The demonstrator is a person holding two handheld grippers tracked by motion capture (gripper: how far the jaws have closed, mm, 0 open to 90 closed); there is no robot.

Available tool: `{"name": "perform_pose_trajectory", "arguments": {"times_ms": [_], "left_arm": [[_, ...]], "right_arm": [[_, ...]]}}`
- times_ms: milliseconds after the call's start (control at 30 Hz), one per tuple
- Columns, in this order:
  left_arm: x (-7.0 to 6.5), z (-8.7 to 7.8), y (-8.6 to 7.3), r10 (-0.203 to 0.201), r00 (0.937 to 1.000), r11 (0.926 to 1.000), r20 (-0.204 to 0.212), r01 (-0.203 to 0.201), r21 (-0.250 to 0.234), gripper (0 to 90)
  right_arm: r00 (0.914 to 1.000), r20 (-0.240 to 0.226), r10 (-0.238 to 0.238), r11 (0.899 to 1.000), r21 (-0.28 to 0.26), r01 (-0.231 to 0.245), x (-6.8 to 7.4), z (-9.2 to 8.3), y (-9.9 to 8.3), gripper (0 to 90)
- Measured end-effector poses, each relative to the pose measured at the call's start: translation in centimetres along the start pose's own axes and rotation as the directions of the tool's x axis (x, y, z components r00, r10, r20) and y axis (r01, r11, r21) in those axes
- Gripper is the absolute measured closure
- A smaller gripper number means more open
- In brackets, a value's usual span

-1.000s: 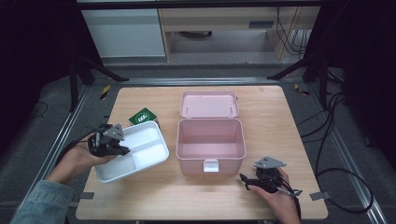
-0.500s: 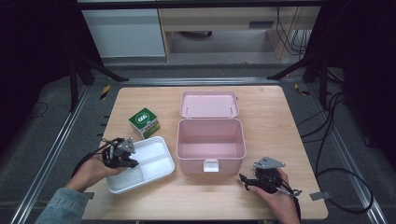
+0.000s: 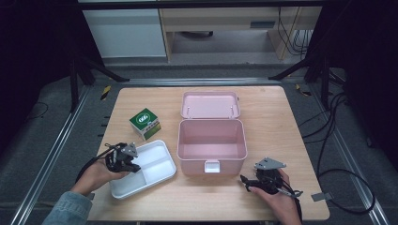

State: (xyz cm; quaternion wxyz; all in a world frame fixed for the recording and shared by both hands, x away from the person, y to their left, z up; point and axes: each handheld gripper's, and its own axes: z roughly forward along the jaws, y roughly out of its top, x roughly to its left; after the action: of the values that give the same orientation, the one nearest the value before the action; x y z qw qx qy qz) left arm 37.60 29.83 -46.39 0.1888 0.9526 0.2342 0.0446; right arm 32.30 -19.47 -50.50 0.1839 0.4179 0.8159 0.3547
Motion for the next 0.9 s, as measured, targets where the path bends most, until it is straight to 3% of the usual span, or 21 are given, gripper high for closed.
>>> {"name": "perform_pose_trajectory", "arguments": {"times_ms": [200,333,400,433,467,567,600,667,767,900], "left_arm": [[-0.2,0.3,0.1,-0.006,0.9998,0.9998,-0.021,0.007,0.017,88.5],[-0.1,-0.9,0.2,-0.026,0.9986,0.9995,-0.046,0.025,-0.019,79.1],[-0.2,-1.5,0.3,-0.04,0.9968,0.9983,-0.069,0.037,-0.045,70.2],[-0.1,-1.9,0.4,-0.048,0.995,0.9975,-0.087,0.043,-0.057,60.8],[-0.1,-2.3,0.6,-0.059,0.993,0.9963,-0.103,0.052,-0.068,60.8],[0.3,-3.2,1.1,-0.09,0.9857,0.993,-0.143,0.077,-0.09,39.7],[0.5,-3.3,1.2,-0.097,0.9837,0.9922,-0.151,0.084,-0.092,39.7],[1.1,-3.6,1.4,-0.131,0.9772,0.9879,-0.167,0.115,-0.104,30.3],[2.3,-4.1,1.7,-0.2,0.9637,0.9743,-0.177,0.176,-0.141,18.9],[3.5,-4.6,2.2,-0.225,0.9532,0.9684,-0.202,0.196,-0.155,10.0]], "right_arm": [[1.0,0.0,-0.002,1.0,0.001,0.002,0.0,0.0,0.0,22.5],[1.0,-0.002,0.0,1.0,0.001,0.0,0.0,0.0,0.0,22.4],[1.0,-0.002,0.002,1.0,0.001,-0.002,0.0,0.0,0.0,22.2],[1.0,-0.001,-0.001,1.0,0.001,0.001,0.0,0.0,0.0,22.1],[1.0,-0.001,-0.001,1.0,0.001,0.001,0.0,0.0,0.0,22.1],[1.0,-0.003,-0.001,1.0,0.003,0.001,0.1,0.1,0.0,21.6],[1.0,-0.003,-0.001,1.0,0.003,0.001,0.1,0.1,0.0,21.6],[1.0,-0.005,-0.002,1.0,0.002,0.002,0.2,0.1,0.0,21.3],[1.0,-0.007,0.001,1.0,0.003,-0.001,0.2,0.2,0.0,19.8],[0.9999,-0.009,0.006,1.0,0.004,-0.006,0.3,0.3,0.0,17.6]]}}
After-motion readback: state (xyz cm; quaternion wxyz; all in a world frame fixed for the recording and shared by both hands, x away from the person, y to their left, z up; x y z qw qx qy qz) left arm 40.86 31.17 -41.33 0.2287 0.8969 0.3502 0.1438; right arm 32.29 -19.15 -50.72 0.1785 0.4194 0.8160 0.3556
